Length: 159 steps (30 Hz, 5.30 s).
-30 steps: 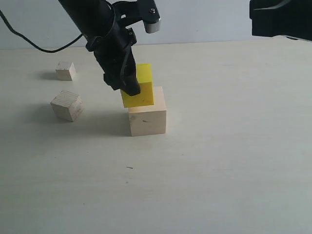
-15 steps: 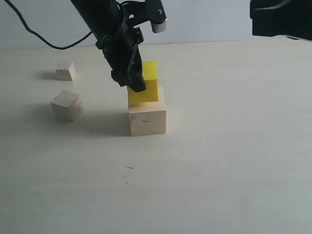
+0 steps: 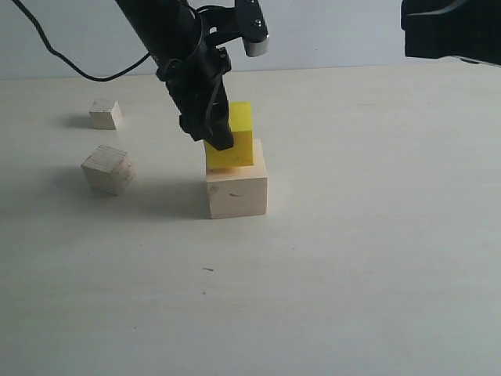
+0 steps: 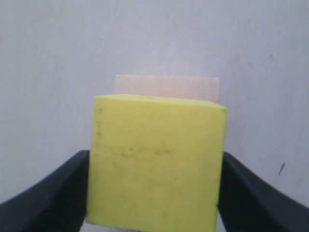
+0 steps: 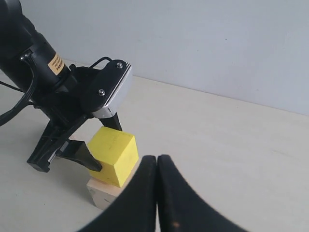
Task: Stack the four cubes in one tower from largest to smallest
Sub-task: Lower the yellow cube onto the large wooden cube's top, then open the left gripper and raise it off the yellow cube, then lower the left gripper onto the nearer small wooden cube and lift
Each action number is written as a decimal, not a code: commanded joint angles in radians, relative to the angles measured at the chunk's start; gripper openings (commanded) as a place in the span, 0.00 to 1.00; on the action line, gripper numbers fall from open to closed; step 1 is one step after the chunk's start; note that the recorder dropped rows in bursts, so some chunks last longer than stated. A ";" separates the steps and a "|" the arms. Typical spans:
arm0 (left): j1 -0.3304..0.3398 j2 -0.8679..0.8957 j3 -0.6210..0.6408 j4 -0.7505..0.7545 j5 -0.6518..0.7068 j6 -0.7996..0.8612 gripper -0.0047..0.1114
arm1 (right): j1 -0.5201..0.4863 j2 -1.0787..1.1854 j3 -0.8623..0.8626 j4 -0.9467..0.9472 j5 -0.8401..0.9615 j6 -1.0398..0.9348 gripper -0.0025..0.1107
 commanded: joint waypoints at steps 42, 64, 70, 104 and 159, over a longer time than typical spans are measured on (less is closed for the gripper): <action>-0.002 0.033 -0.001 -0.004 0.012 -0.025 0.14 | -0.004 -0.001 0.004 -0.010 -0.009 -0.004 0.02; -0.002 0.006 -0.001 -0.021 0.032 -0.081 0.64 | -0.004 -0.001 0.004 -0.006 0.001 -0.004 0.02; -0.002 -0.031 -0.001 -0.039 0.034 -0.081 0.64 | -0.004 -0.001 0.004 -0.006 0.003 -0.004 0.02; 0.167 -0.122 -0.001 0.359 0.028 -0.943 0.65 | -0.002 -0.001 0.004 0.004 0.011 -0.002 0.02; 0.261 0.172 -0.001 0.329 0.122 -1.098 0.64 | -0.002 -0.001 0.004 0.004 0.005 -0.011 0.02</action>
